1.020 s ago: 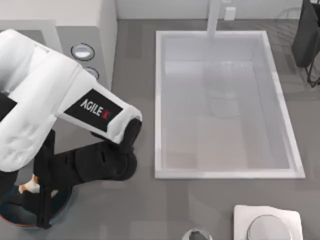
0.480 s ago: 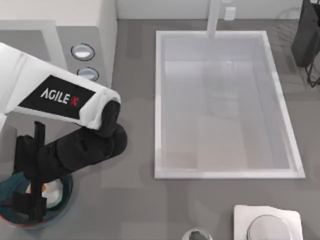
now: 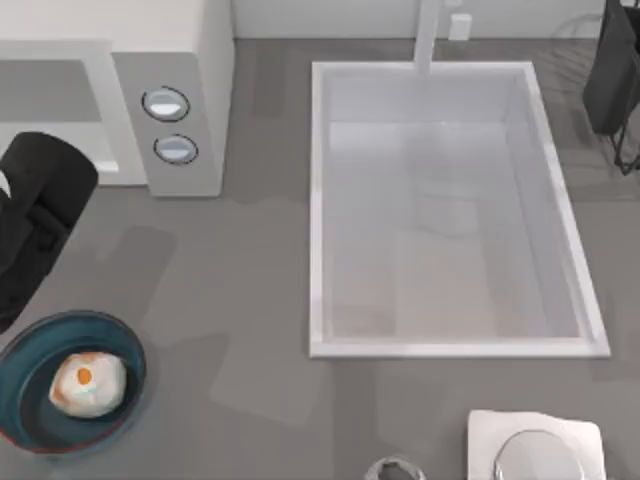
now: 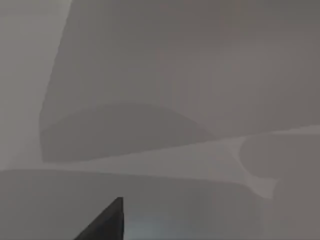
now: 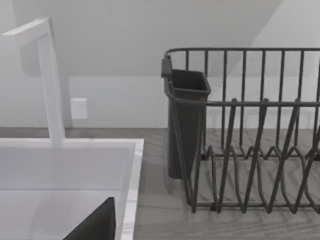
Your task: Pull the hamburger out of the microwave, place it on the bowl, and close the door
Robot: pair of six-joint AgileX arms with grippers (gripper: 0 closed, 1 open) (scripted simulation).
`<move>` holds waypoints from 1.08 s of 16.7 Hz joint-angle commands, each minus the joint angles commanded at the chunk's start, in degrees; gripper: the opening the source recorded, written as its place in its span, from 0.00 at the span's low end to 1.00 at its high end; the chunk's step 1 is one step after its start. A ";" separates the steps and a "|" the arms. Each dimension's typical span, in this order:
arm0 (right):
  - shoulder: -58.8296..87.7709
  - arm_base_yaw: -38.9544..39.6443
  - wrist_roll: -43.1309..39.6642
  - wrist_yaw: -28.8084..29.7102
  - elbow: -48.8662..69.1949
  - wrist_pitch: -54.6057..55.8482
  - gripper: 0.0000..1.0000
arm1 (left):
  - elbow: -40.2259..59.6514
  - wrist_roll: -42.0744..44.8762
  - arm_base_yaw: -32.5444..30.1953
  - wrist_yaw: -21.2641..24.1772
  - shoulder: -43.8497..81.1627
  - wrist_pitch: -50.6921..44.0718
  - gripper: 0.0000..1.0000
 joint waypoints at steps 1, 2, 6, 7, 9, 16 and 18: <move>0.00 0.00 0.00 0.00 0.00 0.00 1.00 | -2.92 7.70 1.71 1.97 -5.89 4.02 1.00; 0.00 0.00 0.00 0.00 0.00 0.00 1.00 | -5.94 15.53 3.35 4.02 -11.87 7.99 1.00; 0.00 0.00 0.00 0.00 0.00 0.00 1.00 | -18.59 46.65 9.07 12.78 -35.60 22.99 1.00; 0.00 0.00 0.00 0.00 0.00 0.00 1.00 | -21.75 53.88 10.23 15.02 -41.33 26.36 1.00; 0.00 0.00 0.00 0.00 0.00 0.00 1.00 | -27.89 67.19 12.22 19.40 -52.32 32.51 1.00; 0.00 0.00 0.00 0.00 0.00 0.00 1.00 | -44.17 96.44 15.89 31.26 -79.28 46.35 1.00; 0.00 0.00 0.00 0.00 0.00 0.00 1.00 | -46.21 99.43 16.17 32.77 -82.18 47.82 1.00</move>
